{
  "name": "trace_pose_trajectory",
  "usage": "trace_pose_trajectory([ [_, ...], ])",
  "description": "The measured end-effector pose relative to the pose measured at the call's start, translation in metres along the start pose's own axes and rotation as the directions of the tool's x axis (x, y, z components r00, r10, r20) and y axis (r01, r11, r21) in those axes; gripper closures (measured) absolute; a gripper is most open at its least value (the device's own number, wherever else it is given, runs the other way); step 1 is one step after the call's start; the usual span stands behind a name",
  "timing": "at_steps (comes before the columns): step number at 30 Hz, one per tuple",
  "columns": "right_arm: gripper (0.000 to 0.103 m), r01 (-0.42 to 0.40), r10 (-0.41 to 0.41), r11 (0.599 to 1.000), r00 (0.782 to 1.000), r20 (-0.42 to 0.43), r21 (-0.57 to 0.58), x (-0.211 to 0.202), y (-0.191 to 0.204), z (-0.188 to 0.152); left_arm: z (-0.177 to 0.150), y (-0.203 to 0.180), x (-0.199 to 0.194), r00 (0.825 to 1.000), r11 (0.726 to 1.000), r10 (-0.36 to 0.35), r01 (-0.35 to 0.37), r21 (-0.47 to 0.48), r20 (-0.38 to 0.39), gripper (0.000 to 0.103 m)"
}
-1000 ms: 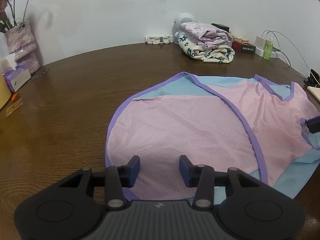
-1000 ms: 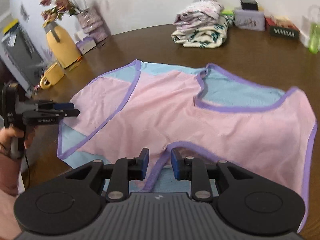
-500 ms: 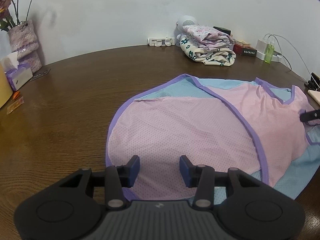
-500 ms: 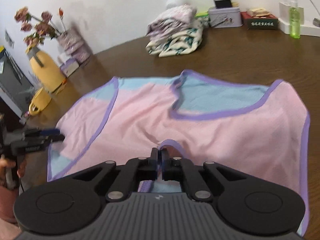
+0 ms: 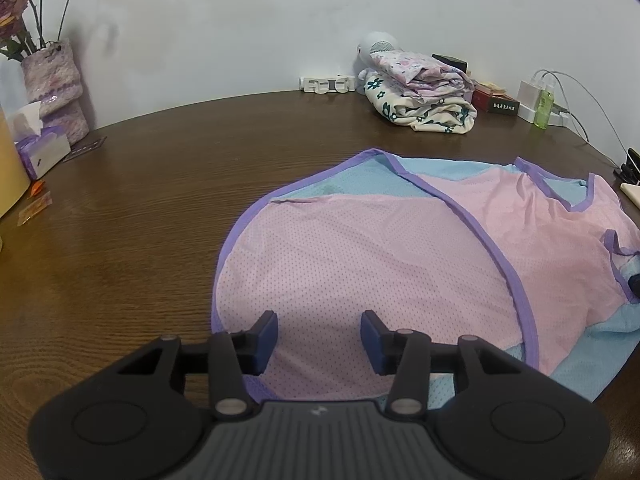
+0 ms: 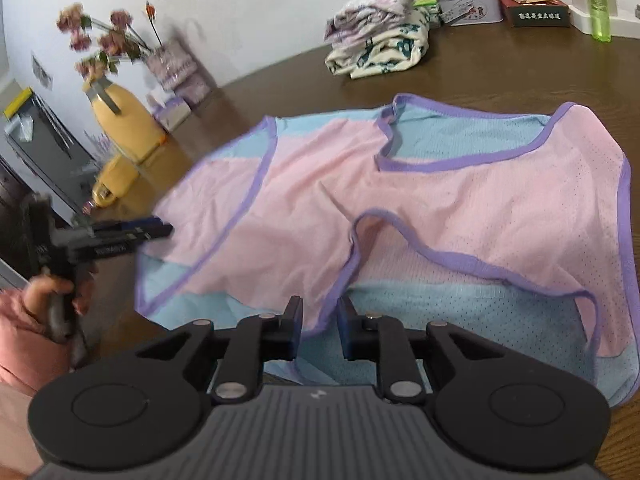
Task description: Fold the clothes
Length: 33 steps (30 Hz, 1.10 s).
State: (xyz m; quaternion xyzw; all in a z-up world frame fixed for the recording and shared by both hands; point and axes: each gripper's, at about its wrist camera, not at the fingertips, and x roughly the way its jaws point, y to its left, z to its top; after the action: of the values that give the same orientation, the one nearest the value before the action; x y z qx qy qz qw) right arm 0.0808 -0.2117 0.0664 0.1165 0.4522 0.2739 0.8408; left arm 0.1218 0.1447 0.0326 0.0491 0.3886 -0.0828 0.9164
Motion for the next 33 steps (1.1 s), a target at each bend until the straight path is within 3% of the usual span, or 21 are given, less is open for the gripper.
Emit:
trace_pose_trajectory([
  [5,0.102,0.05,-0.05,0.998,0.999,-0.001,-0.04,0.006,0.002,0.004,-0.001,0.0,0.0,1.0,1.0,0.003,-0.003,-0.003,0.002,0.057],
  [11,0.102,0.073,-0.073,0.997,0.997,0.011,-0.034,0.006,-0.009,0.012,-0.001,0.002,0.0,1.0,1.0,0.005,-0.005,-0.009,0.004,0.056],
  [17,0.088,0.021,-0.019,0.999,0.996,0.089,-0.024,-0.01,-0.005,0.011,0.001,0.004,0.0,1.0,1.0,0.011,-0.011,-0.028,-0.006,0.052],
  [22,0.088,0.114,-0.097,0.99,0.978,0.187,-0.084,-0.007,-0.004,0.036,0.006,-0.005,-0.009,0.999,0.999,-0.002,0.003,-0.036,0.033,0.053],
  [27,0.088,0.154,-0.136,0.968,0.985,0.103,-0.197,0.02,0.002,0.043,0.007,-0.015,-0.011,1.0,1.0,0.001,-0.001,0.001,0.019,0.059],
  [33,0.088,0.189,-0.174,0.956,0.981,0.086,-0.223,0.019,-0.003,0.029,0.002,-0.009,-0.002,0.999,1.0,0.026,-0.027,-0.01,-0.019,0.06],
])
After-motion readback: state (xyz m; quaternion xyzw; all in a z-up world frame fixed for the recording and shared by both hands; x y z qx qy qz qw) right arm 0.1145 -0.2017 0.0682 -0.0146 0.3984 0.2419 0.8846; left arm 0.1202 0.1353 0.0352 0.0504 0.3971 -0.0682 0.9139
